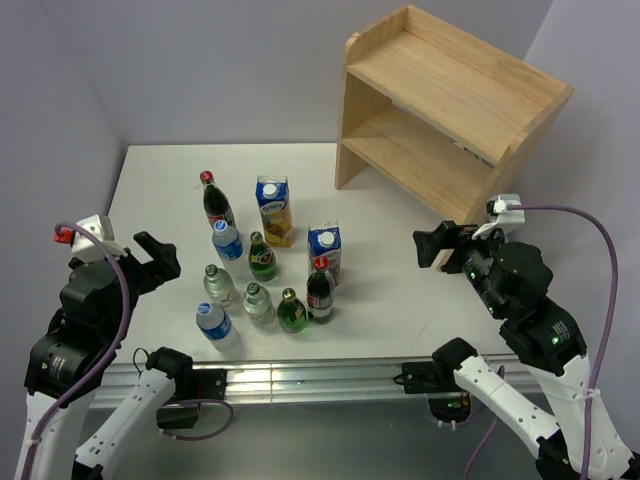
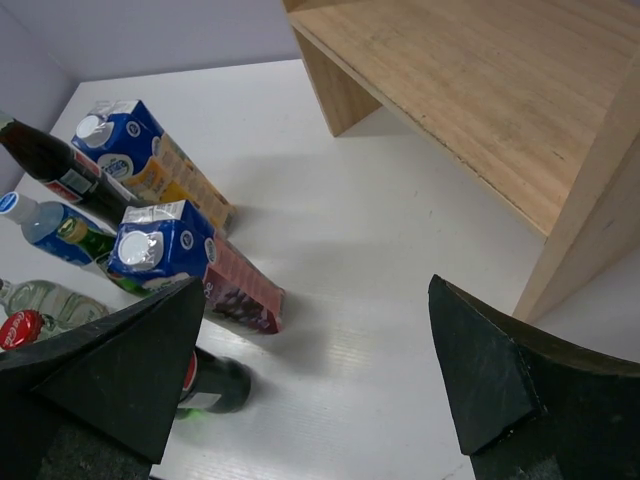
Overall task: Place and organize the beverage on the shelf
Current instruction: Pick up the drink from the center of the board.
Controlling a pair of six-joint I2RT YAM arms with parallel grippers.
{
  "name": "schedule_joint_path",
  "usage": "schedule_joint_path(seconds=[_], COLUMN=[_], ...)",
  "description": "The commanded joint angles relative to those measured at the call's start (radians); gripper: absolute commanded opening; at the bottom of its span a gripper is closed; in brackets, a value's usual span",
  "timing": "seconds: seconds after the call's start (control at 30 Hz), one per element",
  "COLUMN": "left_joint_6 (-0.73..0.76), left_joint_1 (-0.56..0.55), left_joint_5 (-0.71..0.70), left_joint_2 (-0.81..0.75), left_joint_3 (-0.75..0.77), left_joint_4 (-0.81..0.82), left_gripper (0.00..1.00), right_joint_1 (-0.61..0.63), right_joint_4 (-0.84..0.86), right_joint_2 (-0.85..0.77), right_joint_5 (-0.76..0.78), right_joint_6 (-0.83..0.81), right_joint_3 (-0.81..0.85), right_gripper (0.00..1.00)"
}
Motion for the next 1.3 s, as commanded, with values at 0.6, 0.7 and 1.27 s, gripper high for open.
schedule_joint_path(seconds=[0.6, 0.7, 1.27], left_joint_6=[0.033, 0.045, 0.188], left_joint_1=[-0.002, -0.002, -0.001], left_joint_5=[0.104, 0.121, -0.126], left_joint_2=[0.360, 0.453, 0.828], left_joint_3=[0.138, 0.167, 0.224], left_joint_4=[0.195, 0.245, 0.585], left_gripper=[1.00, 1.00, 0.89], right_joint_1=[0.004, 0.004, 0.004], right_joint_4=[0.185, 0.187, 0.199], right_joint_2=[-0.007, 0.007, -0.027], right_joint_5=[-0.229, -0.255, -0.349], right_joint_6=[-0.005, -0.008, -0.002], right_joint_3=[-0.061, -0.051, -0.083], right_gripper=[1.00, 1.00, 1.00])
